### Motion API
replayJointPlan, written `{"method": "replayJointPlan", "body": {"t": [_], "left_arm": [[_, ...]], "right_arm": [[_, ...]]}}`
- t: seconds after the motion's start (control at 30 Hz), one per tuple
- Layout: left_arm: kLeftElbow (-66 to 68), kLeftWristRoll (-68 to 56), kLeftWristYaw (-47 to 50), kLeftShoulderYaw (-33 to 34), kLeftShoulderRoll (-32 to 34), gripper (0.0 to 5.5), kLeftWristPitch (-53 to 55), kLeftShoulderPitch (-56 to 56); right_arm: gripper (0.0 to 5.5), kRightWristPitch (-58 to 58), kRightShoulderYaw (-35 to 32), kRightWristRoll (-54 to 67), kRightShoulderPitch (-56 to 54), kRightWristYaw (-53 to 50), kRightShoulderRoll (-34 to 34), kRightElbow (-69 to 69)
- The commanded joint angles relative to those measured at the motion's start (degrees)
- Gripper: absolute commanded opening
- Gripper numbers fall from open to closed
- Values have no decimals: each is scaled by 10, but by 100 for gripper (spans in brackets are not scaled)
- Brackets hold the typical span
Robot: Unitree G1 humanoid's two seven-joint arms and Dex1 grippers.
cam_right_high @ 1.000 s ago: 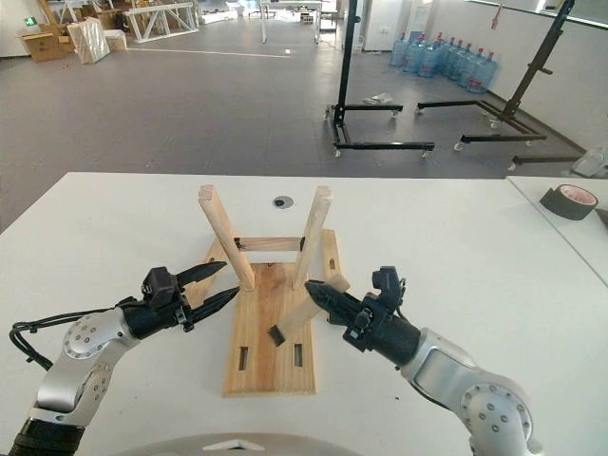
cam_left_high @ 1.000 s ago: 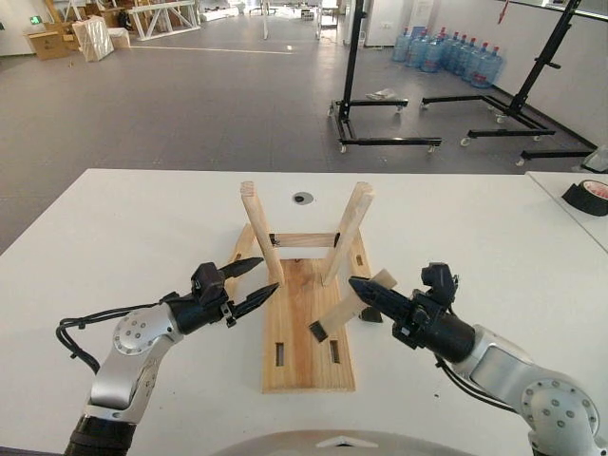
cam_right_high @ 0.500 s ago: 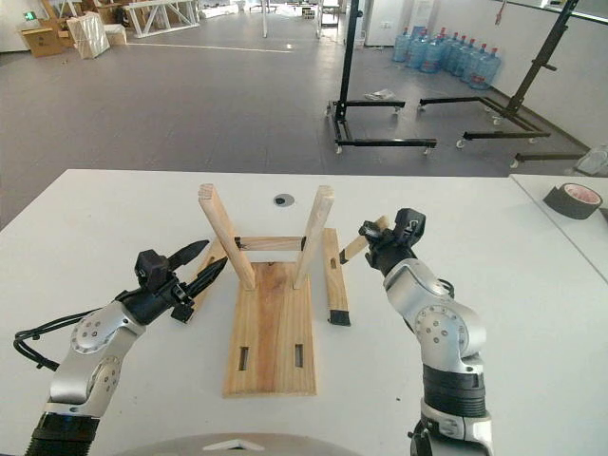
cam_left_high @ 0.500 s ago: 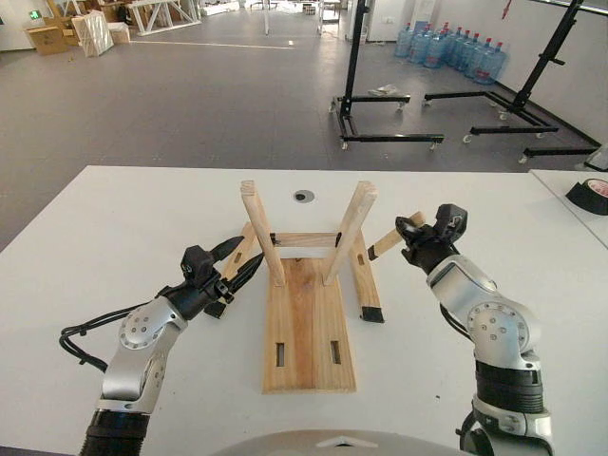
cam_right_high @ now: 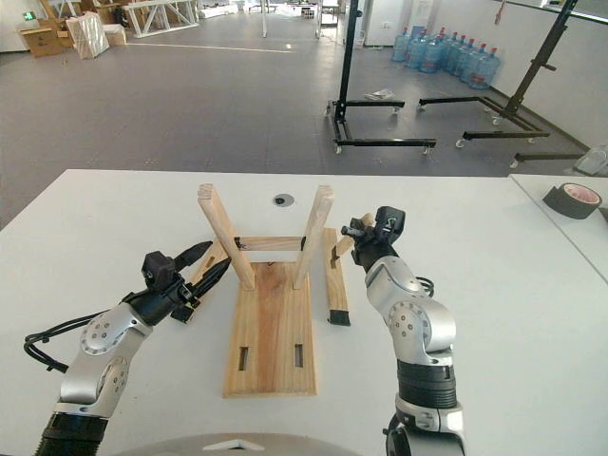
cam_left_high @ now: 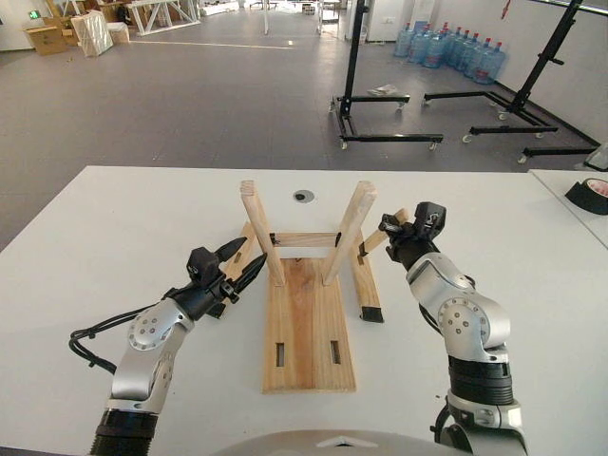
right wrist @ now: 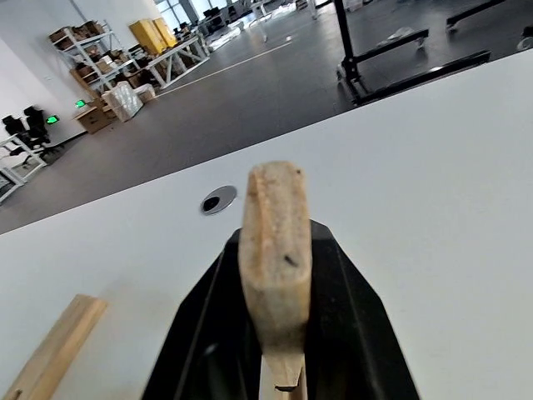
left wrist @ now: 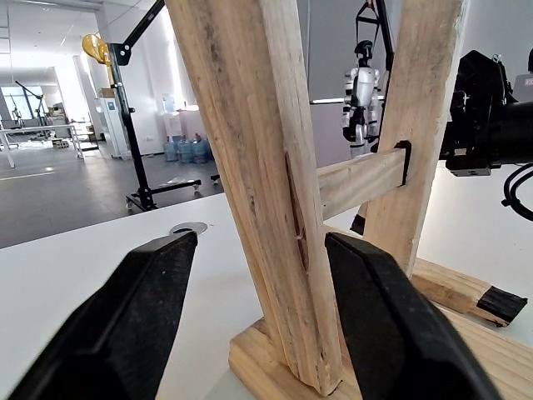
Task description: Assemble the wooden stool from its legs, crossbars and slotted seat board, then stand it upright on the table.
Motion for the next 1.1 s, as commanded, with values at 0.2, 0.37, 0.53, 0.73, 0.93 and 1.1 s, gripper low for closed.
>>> {"method": "replayJointPlan", "body": {"t": [0.2,0.37,0.53,0.73,0.93,1.1], "left_arm": [[7,13,-2,1,5,282,-8,-4],[6,15,-1,1,6,282,-9,-1],[11,18,-1,-1,4,282,-9,-7],[17,20,0,-2,1,282,-13,-11],[17,23,3,-2,-1,282,-16,-8],[12,25,11,-1,-4,282,-20,4]], "right_arm": [[40,26,2,-39,25,3,19,-27],[40,38,-7,-52,31,5,20,-43],[40,30,-8,-74,32,19,20,-18],[40,23,6,-111,27,43,13,25],[40,53,78,-178,34,102,-57,30],[40,99,71,-176,49,136,-87,4]]}}
